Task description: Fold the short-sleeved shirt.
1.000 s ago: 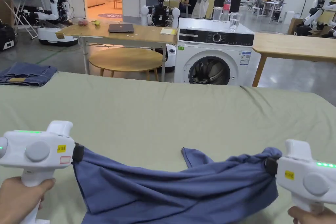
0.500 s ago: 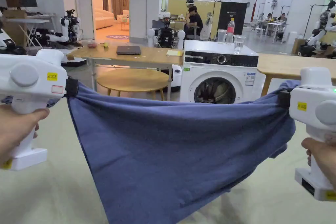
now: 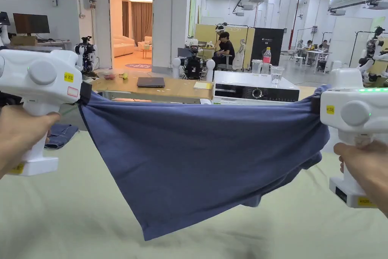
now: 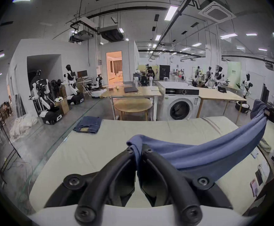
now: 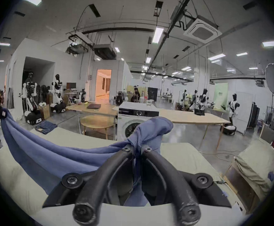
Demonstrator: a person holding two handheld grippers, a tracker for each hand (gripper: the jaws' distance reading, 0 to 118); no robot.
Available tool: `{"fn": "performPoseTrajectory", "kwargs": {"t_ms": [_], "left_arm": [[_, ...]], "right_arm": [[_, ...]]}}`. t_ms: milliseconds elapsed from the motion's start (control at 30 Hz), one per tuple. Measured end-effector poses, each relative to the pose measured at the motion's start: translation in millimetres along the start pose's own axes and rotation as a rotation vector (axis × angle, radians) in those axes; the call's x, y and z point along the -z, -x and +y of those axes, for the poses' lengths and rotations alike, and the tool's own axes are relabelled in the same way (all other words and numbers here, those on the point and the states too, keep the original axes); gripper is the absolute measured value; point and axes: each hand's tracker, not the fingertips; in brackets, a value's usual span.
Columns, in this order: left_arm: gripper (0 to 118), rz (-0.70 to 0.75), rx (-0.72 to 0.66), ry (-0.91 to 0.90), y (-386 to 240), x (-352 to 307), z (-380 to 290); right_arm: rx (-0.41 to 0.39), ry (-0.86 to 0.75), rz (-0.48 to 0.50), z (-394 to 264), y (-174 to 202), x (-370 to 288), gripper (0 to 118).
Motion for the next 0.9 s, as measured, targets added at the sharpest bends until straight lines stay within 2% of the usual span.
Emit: {"fn": "performPoseTrajectory", "kwargs": {"t_ms": [267, 533, 733, 900], "left_arm": [[0, -0.044, 0.006, 0.127, -3.4, 4.4, -119.0], [0, -0.095, -0.036, 0.195, -9.3, -42.4, -240.0], [0, -0.087, -0.078, 0.249, -14.9, -79.3, -306.1], [0, -0.078, -0.123, 0.296, -19.8, -86.2, -346.1]], "right_arm": [[-0.029, 0.126, 0.020, -103.1, -1.2, -21.3, 6], [-0.080, 0.262, 0.019, -215.1, -7.6, -78.9, 6], [-0.062, 0.371, -0.001, -281.1, -11.5, -123.6, 6], [-0.017, 0.447, 0.003, -318.6, -17.4, -132.9, 6]]}}
